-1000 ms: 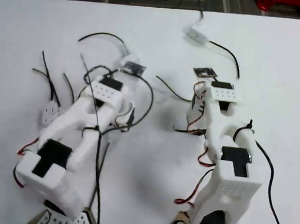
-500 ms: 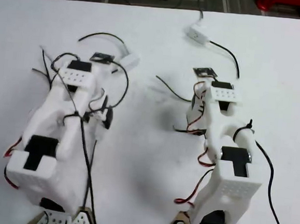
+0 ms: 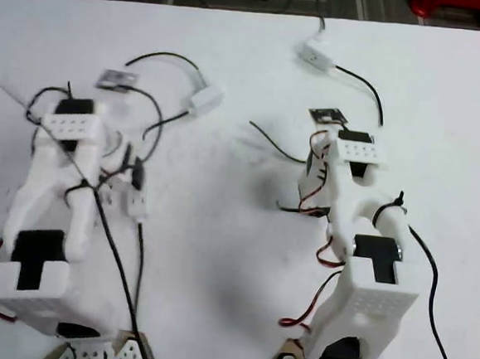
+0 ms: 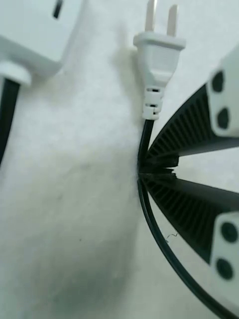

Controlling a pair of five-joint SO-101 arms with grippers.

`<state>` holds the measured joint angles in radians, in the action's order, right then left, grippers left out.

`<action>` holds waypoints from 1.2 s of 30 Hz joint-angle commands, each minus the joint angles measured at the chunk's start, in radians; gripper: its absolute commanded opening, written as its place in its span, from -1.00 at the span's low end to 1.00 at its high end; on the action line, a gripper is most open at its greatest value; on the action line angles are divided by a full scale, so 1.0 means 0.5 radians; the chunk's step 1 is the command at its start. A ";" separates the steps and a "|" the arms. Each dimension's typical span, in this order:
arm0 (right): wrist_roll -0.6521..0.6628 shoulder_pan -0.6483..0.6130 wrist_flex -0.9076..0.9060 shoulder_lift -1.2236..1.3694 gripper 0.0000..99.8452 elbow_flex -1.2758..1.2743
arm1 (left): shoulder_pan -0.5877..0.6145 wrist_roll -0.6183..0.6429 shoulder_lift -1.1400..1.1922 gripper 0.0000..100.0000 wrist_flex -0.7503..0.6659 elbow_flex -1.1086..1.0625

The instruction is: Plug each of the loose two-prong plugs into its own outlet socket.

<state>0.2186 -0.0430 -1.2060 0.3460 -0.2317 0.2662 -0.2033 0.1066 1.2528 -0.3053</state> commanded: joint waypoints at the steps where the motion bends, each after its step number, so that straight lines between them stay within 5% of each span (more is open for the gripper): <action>1: 0.015 -0.038 0.017 0.029 -0.96 0.003 | 0.315 -0.203 -0.106 -0.53 -0.150 0.015; 14: 0.015 -0.041 0.032 0.029 -0.96 0.003 | 0.787 -0.301 -0.106 -0.53 0.519 0.730; 18: 0.015 -0.072 0.038 0.029 -0.96 0.003 | 1.030 -0.350 -0.103 -0.53 0.522 0.752; 22: 0.015 -0.075 0.041 0.029 -0.96 0.003 | 1.211 -0.666 -0.094 -0.53 0.528 0.709; 28: 0.015 -0.084 0.044 0.029 -0.96 0.003 | 1.358 -0.684 -0.084 -0.53 0.344 0.632; 31: 0.015 -0.084 0.044 0.029 -0.96 0.003 | 1.373 -0.694 -0.084 -0.53 0.334 0.525; 36: 0.015 -0.084 0.044 0.029 -0.96 0.003 | 1.112 -0.896 -0.103 -0.53 0.776 0.399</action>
<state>0.2186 -0.0537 -1.2060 0.3460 -0.2317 0.9030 -0.5900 0.1066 1.5244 -0.0982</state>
